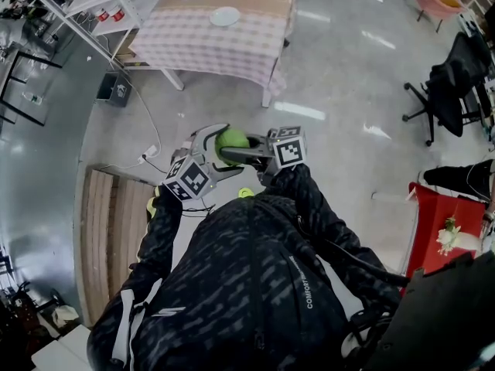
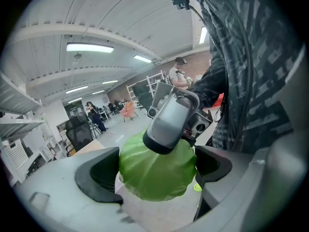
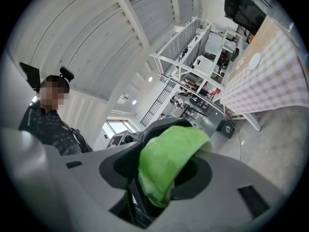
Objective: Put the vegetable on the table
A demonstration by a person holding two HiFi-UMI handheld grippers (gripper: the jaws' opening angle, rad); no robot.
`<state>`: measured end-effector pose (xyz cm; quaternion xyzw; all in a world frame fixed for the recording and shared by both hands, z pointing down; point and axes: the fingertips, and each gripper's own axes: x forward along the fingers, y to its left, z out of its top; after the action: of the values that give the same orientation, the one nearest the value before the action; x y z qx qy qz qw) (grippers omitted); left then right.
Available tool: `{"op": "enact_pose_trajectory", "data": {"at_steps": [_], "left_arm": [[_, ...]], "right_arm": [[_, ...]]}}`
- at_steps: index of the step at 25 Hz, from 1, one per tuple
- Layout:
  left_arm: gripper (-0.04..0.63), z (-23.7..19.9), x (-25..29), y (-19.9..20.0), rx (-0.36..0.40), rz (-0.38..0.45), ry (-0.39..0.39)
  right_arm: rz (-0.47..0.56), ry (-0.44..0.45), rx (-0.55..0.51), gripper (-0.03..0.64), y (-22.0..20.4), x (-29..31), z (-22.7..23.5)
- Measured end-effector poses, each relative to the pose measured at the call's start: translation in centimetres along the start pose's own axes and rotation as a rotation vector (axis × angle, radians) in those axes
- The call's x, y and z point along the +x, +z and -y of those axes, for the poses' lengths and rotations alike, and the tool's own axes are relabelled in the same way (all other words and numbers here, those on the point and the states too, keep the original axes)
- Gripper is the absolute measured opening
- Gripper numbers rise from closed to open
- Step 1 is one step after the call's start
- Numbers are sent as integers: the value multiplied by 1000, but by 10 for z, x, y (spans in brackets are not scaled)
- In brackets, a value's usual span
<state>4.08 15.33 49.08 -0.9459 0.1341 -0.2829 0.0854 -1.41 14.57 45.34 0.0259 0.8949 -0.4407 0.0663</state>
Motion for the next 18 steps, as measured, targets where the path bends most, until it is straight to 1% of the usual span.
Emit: {"op": "enact_pose_trajectory", "data": {"at_steps": [12, 18], "left_arm": [[474, 1, 0, 0, -6, 3, 8], [474, -2, -6, 0, -15, -2, 29]], "right_arm": [[-11, -2, -1, 161, -1, 0, 0], [-27, 12, -2, 161, 0, 6, -3]]}}
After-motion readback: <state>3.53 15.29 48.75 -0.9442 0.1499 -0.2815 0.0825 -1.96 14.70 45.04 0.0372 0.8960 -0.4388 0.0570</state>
